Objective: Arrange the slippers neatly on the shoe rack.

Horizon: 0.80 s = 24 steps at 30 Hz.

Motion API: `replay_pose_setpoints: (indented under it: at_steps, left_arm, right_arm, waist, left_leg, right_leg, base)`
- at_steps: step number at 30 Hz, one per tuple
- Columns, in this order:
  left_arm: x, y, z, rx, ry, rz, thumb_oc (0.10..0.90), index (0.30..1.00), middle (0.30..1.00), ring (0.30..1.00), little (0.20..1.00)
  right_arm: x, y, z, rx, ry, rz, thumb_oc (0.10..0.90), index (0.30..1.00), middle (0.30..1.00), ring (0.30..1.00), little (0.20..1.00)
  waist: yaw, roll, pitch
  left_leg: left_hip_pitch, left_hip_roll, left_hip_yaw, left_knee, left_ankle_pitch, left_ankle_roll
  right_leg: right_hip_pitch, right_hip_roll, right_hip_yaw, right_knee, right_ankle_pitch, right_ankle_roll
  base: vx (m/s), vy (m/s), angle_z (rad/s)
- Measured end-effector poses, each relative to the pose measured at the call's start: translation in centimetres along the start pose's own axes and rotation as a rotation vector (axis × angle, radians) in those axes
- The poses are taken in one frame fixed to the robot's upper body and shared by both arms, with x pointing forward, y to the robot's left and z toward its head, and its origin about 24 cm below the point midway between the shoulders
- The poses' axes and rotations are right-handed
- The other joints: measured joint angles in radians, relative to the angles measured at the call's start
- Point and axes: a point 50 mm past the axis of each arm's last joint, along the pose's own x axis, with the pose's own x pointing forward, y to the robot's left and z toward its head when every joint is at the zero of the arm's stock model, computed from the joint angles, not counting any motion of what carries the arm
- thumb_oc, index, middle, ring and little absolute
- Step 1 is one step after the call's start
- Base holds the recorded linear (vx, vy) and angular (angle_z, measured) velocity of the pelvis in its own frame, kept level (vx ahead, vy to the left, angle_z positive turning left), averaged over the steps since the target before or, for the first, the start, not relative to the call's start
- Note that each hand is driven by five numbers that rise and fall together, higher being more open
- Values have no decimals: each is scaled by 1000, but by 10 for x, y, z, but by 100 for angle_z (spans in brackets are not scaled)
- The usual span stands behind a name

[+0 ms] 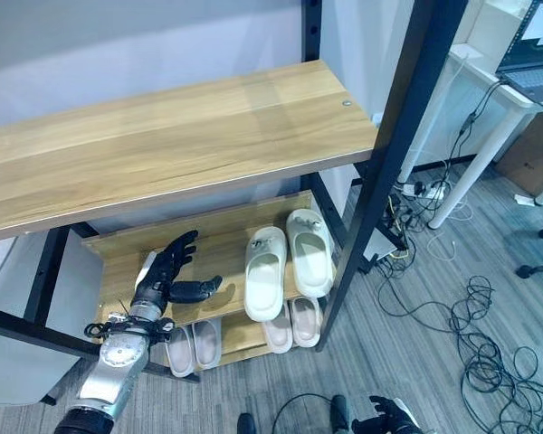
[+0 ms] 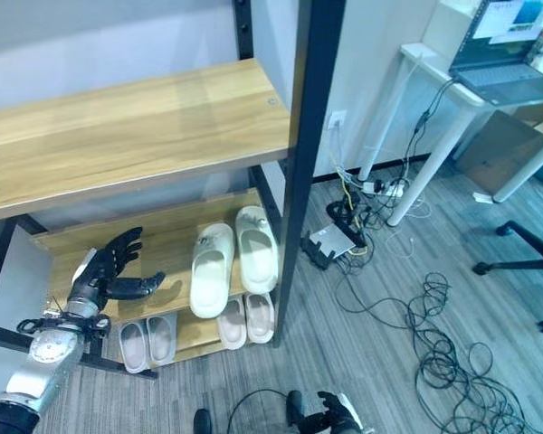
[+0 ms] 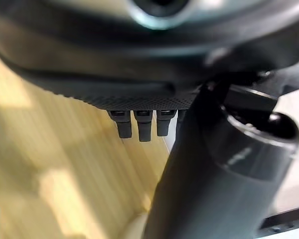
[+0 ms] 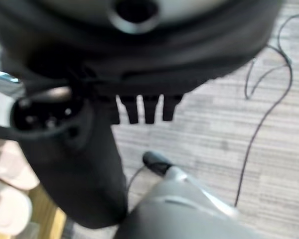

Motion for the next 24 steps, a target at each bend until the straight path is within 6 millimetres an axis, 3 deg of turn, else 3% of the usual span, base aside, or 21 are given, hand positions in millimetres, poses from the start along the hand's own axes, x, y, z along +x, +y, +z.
replay_pose_setpoints:
  at_steps: [5, 22, 24]
  left_arm:
    - [-5, -10, -2, 112, -25, 47, 800, 900, 900, 900, 900]
    - [-32, -31, -10, 31, 0, -109, 800, 900, 900, 900, 900]
    - [-34, -35, -11, 157, -20, -120, 800, 900, 900, 900, 900]
  right_arm:
    - [0, 0, -2, 0, 3, -11, 800, 900, 900, 900, 900]
    - [0, -3, 0, 23, -12, -36, 800, 900, 900, 900, 900]
    - [0, -3, -1, 22, -9, -35, 800, 900, 900, 900, 900]
  waist:
    - [18, -1, 1]
    - [30, -10, 43]
    - [43, -10, 44]
  left_leg:
    - [1, 0, -2, 0, 0, 0]
    - [16, 4, -26, 0, 4, -3]
    - [20, 4, -33, 2, 5, -3]
  right_leg:
    - [3, 0, -3, 0, 4, -4]
    - [32, 1, -25, 0, -6, -1]
    - [40, 2, -32, 0, -5, -1]
  base:
    - [-1, -4, 1]
    - [-16, -19, 3]
    - [-31, -65, 8]
